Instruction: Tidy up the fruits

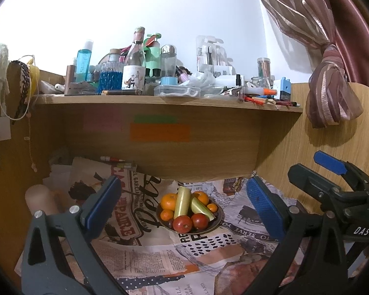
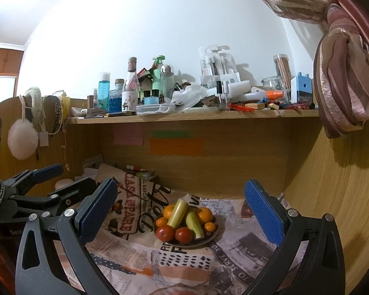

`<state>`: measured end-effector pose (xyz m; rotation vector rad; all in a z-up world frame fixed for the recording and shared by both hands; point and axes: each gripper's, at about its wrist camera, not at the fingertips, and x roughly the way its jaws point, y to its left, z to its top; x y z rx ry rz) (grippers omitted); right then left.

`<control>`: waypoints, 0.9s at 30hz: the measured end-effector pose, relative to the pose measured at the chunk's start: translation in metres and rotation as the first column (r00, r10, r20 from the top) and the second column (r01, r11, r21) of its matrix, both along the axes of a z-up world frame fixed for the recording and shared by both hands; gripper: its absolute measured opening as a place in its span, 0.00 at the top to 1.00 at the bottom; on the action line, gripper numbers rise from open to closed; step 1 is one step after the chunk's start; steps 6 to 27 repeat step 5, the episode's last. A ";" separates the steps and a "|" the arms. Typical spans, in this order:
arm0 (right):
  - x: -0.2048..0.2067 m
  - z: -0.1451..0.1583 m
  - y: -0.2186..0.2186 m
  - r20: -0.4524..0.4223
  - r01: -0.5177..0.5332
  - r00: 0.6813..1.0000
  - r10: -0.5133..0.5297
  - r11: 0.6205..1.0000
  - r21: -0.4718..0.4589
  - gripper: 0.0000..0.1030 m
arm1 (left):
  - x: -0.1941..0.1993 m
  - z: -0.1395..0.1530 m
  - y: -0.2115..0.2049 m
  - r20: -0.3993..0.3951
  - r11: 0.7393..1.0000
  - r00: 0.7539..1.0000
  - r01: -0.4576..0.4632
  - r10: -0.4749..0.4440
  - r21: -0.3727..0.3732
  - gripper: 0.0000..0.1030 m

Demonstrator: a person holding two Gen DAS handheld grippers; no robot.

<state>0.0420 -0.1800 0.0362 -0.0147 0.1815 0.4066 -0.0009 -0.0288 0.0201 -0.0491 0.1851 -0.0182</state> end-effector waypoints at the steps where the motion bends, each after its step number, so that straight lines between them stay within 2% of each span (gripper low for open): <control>1: 0.001 -0.001 0.000 -0.004 0.000 1.000 0.000 1.000 0.000 0.00 | 0.001 -0.001 0.000 -0.003 1.000 1.000 0.000 0.000 -0.002 0.00; 27: 0.008 -0.004 0.001 -0.020 0.001 1.000 -0.001 1.000 -0.002 0.00 | 0.008 -0.003 0.001 -0.017 1.000 1.000 -0.005 0.005 -0.002 0.00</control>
